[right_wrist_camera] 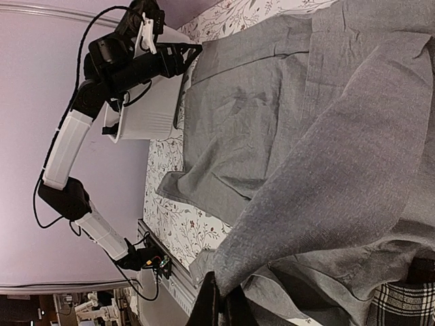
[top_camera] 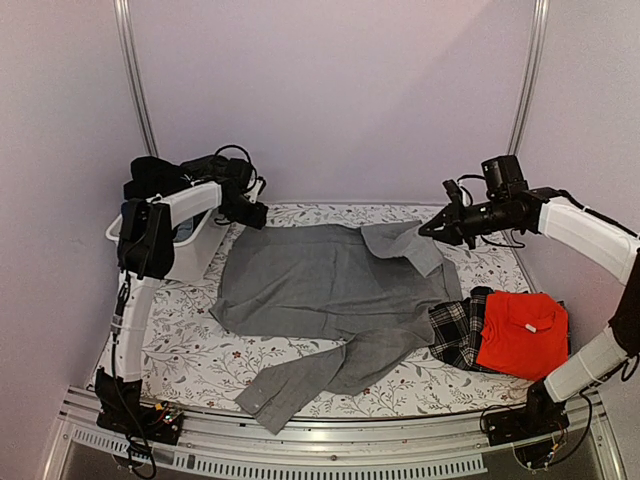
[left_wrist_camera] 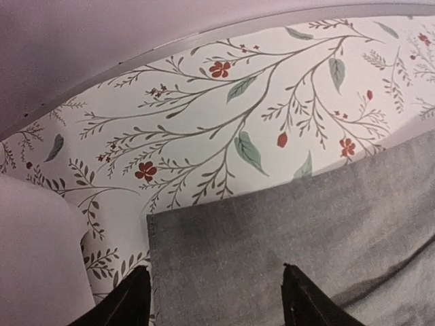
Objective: Fold and stack the mixed laundry pile
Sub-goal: Fold the flattened shirt at the center of the board.
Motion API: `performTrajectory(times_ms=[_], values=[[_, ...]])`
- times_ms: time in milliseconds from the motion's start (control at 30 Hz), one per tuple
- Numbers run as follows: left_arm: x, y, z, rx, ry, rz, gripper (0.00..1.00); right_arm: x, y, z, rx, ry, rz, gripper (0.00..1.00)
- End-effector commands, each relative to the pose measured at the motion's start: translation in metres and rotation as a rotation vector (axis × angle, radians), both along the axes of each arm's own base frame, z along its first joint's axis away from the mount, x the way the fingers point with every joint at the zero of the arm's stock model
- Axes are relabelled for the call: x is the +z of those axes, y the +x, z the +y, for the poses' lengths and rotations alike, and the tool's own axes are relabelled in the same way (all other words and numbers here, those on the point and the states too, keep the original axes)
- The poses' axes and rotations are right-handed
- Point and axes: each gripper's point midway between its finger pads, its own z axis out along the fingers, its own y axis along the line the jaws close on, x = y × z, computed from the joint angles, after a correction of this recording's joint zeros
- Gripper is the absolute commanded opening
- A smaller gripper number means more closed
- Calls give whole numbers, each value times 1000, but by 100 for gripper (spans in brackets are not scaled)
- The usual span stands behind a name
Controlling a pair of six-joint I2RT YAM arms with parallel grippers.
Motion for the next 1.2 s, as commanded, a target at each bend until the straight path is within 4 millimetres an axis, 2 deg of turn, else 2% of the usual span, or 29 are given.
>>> performTrajectory(times_ms=[0, 133, 267, 533, 767, 933, 1167], values=[[2, 15, 13, 223, -111, -7, 63, 12, -8, -1, 13, -1, -40, 0], [0, 25, 24, 375, -134, -38, 61, 14, -4, 0, 9, 3, -42, 0], [-7, 28, 33, 436, -118, -51, 61, 16, -2, 0, 7, 0, -46, 0], [-43, 23, 42, 478, -69, -10, 54, 14, 0, 0, 8, 1, -40, 0], [-58, 28, 56, 531, -60, -11, 54, 15, 2, 2, 7, 10, -39, 0], [-56, 39, 56, 515, -140, -21, 56, 15, 2, 2, 11, 5, -31, 0], [-25, 61, 41, 451, -281, -97, 58, 13, 2, 2, 15, -6, -21, 0]])
